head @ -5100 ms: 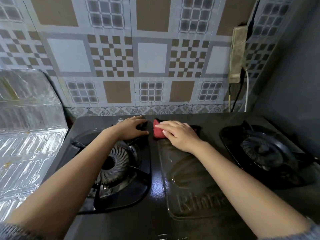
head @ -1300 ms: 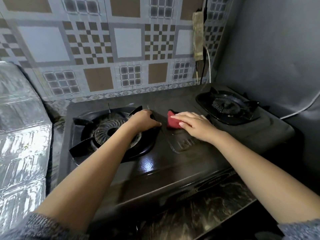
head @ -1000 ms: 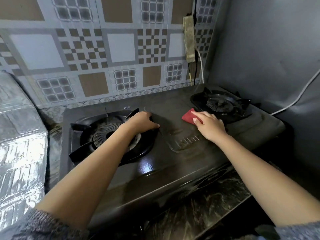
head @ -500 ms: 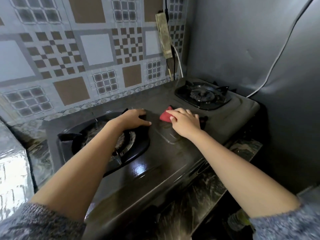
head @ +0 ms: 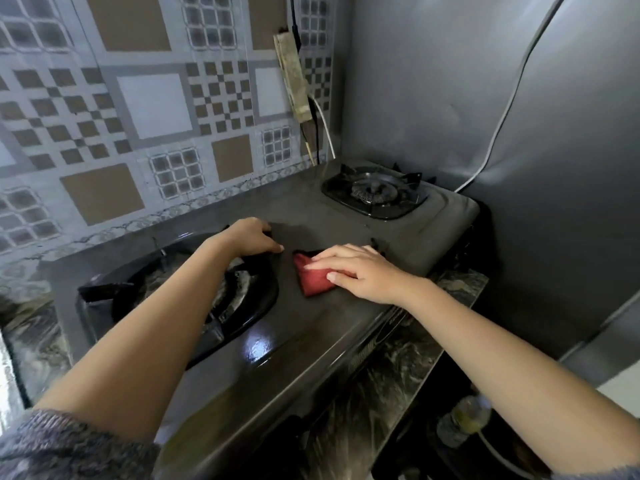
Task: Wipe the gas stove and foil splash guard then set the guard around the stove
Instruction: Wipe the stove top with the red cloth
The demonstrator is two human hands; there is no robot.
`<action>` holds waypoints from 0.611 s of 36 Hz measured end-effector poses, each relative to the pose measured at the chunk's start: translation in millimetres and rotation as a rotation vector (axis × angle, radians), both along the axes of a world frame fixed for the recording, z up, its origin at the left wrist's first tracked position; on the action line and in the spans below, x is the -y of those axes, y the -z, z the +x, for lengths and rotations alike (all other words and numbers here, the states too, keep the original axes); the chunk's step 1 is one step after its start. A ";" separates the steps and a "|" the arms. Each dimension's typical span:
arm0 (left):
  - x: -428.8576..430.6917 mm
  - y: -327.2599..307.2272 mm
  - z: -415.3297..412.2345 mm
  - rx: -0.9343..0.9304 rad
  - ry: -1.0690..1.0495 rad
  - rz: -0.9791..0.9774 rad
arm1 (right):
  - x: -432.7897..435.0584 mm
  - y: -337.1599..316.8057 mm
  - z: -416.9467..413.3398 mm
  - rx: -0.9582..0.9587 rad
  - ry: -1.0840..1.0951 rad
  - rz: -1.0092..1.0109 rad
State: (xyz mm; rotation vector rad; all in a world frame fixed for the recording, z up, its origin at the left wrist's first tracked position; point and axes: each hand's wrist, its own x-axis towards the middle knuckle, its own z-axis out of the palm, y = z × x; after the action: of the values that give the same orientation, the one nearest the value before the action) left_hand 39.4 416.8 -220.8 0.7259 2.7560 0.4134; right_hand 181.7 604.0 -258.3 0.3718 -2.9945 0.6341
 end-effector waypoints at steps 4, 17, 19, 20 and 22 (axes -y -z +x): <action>-20.6 -0.3 1.1 -0.010 0.048 0.025 | -23.6 -0.6 -0.9 0.006 0.023 -0.015; -58.8 5.1 -26.7 0.007 0.068 0.029 | -57.7 -6.7 -70.9 0.059 0.257 0.088; -61.0 5.4 -28.8 0.011 0.068 0.030 | -64.2 -6.0 -73.7 0.065 0.329 0.104; -62.5 5.3 -29.4 0.012 0.071 0.026 | -67.1 -5.6 -73.9 0.071 0.355 0.111; -66.2 4.8 -29.7 0.004 0.074 0.017 | -69.9 -4.6 -72.7 0.080 0.388 0.118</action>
State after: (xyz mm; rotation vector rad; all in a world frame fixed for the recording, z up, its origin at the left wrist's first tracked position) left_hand 9.7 483.1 -225.6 0.8269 2.7157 0.4221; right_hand 108.9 673.9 -253.7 -0.2342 -3.0553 0.4449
